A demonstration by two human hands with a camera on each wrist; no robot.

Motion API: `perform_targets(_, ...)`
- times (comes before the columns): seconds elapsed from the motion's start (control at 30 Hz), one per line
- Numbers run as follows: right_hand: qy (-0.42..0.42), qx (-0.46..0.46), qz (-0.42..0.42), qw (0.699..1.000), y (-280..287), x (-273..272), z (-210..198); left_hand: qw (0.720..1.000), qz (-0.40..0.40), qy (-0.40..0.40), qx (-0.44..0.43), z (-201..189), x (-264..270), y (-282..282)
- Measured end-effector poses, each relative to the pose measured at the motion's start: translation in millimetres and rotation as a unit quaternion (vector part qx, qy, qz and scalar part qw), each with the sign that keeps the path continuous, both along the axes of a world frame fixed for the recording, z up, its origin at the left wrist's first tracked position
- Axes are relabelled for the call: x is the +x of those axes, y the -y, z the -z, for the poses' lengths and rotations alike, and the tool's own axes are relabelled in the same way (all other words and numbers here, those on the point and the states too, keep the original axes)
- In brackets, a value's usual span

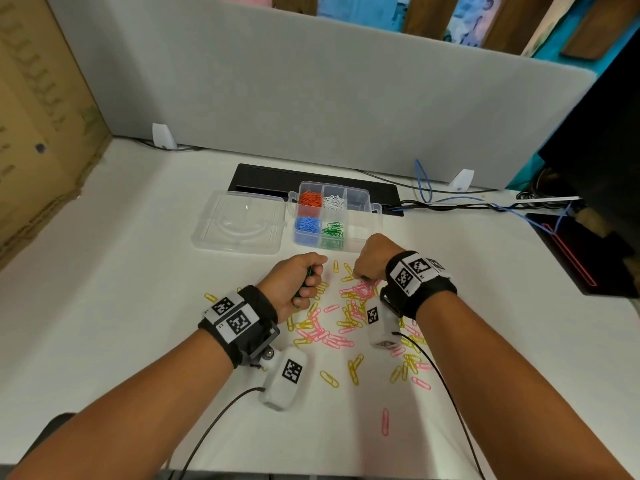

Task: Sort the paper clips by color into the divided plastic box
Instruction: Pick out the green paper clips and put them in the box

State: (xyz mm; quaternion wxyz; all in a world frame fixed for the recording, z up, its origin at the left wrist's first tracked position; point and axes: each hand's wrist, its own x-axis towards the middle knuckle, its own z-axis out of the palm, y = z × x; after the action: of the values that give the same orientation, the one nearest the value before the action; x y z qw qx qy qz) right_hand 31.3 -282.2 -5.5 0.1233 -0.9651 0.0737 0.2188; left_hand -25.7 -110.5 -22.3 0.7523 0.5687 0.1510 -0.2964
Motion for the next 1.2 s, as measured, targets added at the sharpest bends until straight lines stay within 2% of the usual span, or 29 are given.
perform_targets(0.17, 0.037, -0.023, -0.041, 0.998, -4.2, -9.2, -1.9, 1.0, -0.008, -0.003, 0.0, 1.3, -0.5, -1.9)
perform_targets(0.27, 0.021, -0.011, -0.058, 0.998, -1.6, -10.5, -6.1, 1.0, -0.015, -0.015, -0.013, 1.0, -0.7, -3.4)
perform_targets(0.37, 0.038, 0.106, -0.022, 0.993, 6.3, -10.0, -23.1, 0.999, -0.029, -0.024, -0.033, -2.8, 2.0, -1.3)
perform_targets(0.43, 0.077, 0.226, 0.014, 0.971, 8.9, -14.7, -40.2, 0.998, -0.034, -0.024, -0.042, -6.3, 6.8, 5.1)
perform_targets(0.5, 0.089, 0.3, 0.021, 0.95, 7.6, -23.0, -57.5, 0.997, -0.038, -0.029, -0.054, -10.8, 12.1, 16.8)
perform_targets(0.6, 0.081, 0.319, 0.002, 0.944, 3.5, -28.3, -68.0, 0.989, -0.056, -0.071, -0.114, -17.9, 20.0, 36.9)
perform_targets(0.7, 0.153, 0.343, 0.017, 0.927, 10.3, -28.3, -67.5, 0.982, -0.053, -0.09, -0.155, -26.7, 30.1, 49.9)
perform_targets(0.8, 0.223, 0.415, 0.077, 0.879, 26.9, -35.5, -62.5, 0.987, -0.057, -0.057, -0.141, -42.9, 48.7, 56.6)
perform_targets(0.87, 0.244, 0.44, 0.109, 0.857, 40.0, -47.3, -55.2, 0.993, -0.068, 0.001, -0.097, -55.3, 64.5, 58.8)
perform_targets(0.93, 0.239, 0.442, 0.126, 0.855, 54.5, -62.2, -42.3, 0.992, -0.094, 0.066, -0.051, -65.7, 79.5, 59.6)
perform_targets(1.0, 0.222, 0.44, 0.127, 0.861, 68.1, -81.4, -28.1, 0.987, -0.123, 0.096, -0.03, -70.3, 91.7, 60.1)
perform_targets(1.2, 0.211, 0.486, 0.158, 0.833, 93.0, -131.0, -2.5, 0.976, -0.196, 0.09, -0.025, -60.6, 113.2, 63.7)
